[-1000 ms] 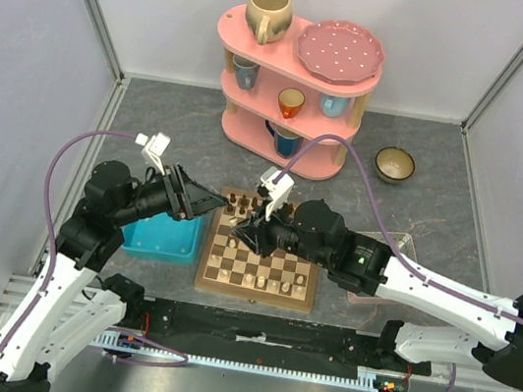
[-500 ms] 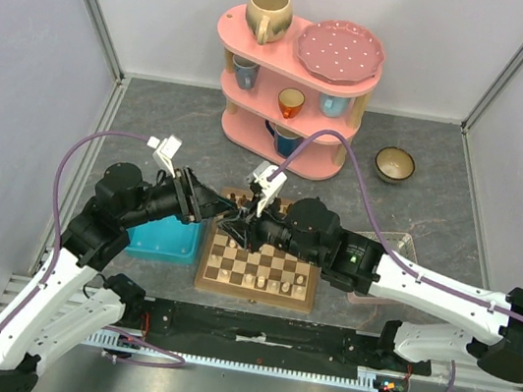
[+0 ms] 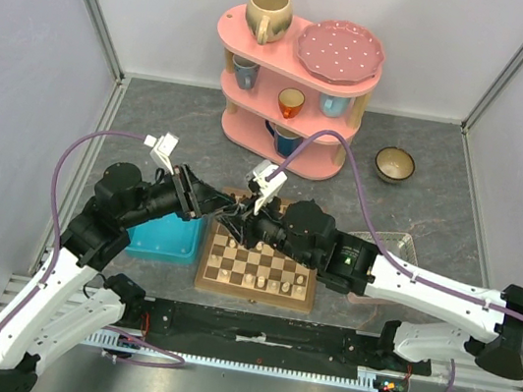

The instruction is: Set up the chess pieces on the board

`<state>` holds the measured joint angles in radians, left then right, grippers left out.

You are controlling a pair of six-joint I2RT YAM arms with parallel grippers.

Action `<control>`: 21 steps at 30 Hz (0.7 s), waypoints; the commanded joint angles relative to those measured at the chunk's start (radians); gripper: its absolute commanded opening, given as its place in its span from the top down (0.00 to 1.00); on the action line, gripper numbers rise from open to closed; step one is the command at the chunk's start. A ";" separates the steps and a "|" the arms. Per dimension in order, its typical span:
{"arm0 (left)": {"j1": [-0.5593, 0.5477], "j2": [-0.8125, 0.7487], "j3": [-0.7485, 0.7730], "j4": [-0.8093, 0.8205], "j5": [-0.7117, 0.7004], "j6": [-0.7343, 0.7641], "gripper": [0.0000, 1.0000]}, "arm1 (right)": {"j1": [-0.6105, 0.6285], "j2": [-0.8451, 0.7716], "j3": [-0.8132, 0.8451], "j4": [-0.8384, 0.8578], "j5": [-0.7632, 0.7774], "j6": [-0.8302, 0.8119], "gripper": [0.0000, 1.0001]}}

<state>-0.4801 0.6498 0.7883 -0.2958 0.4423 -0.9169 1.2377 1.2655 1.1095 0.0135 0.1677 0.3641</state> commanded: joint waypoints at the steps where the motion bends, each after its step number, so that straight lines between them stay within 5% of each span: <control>1: -0.006 -0.007 -0.003 0.020 -0.005 -0.033 0.52 | 0.002 0.011 0.029 0.100 0.119 -0.022 1.00; 5: -0.006 -0.010 -0.012 0.021 -0.007 -0.039 0.56 | 0.002 0.026 0.035 0.111 0.144 -0.022 1.00; 12: -0.006 -0.015 -0.018 0.034 0.003 -0.050 0.93 | 0.003 0.041 0.043 0.114 0.161 -0.031 0.94; 21: -0.006 -0.055 -0.063 0.127 -0.019 -0.120 0.98 | 0.002 -0.049 -0.042 0.135 0.073 0.031 0.57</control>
<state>-0.4793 0.6285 0.7513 -0.2424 0.4015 -0.9615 1.2476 1.3003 1.1011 0.0574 0.2493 0.3660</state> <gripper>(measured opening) 0.245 0.370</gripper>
